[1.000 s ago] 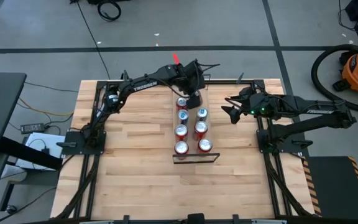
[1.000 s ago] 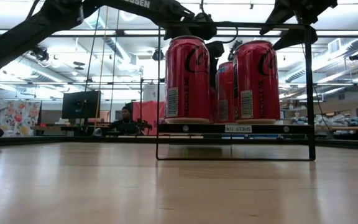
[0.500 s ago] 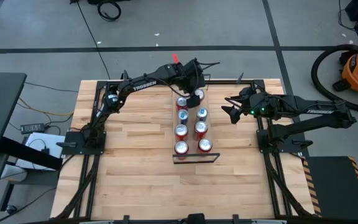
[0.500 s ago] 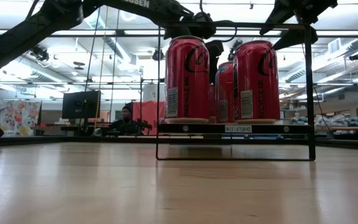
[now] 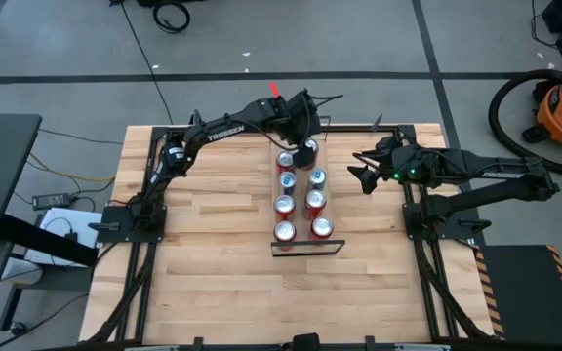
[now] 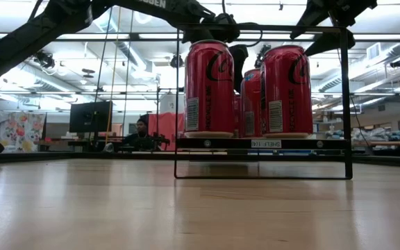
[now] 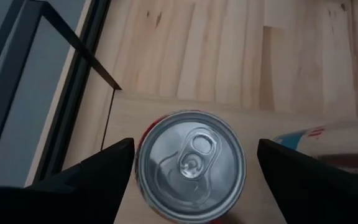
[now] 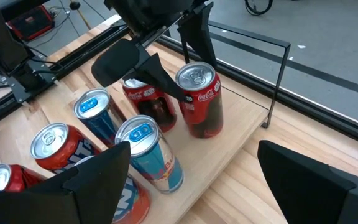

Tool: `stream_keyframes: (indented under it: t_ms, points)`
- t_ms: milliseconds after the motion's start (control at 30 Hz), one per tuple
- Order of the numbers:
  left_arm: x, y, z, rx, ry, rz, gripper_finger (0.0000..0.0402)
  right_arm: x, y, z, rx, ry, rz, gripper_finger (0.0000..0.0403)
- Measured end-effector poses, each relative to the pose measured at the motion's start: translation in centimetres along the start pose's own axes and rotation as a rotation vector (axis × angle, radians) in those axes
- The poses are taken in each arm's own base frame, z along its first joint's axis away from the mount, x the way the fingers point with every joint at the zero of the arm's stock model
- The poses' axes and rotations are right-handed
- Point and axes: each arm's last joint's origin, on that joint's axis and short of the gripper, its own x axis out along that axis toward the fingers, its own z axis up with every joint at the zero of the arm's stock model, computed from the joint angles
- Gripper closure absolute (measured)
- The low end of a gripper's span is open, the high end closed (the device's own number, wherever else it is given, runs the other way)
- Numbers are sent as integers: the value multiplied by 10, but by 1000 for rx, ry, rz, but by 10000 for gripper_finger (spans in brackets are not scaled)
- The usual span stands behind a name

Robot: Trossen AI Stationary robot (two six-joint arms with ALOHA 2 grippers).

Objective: Place canned beverage on shelf
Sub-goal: Put the red white soda can on the shelf aligned with the other red white soda can

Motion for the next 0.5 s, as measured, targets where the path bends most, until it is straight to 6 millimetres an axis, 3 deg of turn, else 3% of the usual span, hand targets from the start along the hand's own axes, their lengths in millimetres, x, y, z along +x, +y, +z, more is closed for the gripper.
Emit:
stream_keyframes:
  t_ms: [167,367,500]
  points:
    - [-5,-1,4,-19,-28,10,49,0,-1,0,9,2,-1,39]
    - [-37,5,20,-79,-109,40,52,10,-5,3,-20,60,21,39]
    - [-63,-7,29,-73,-185,43,66,22,-6,6,-102,95,67,39]
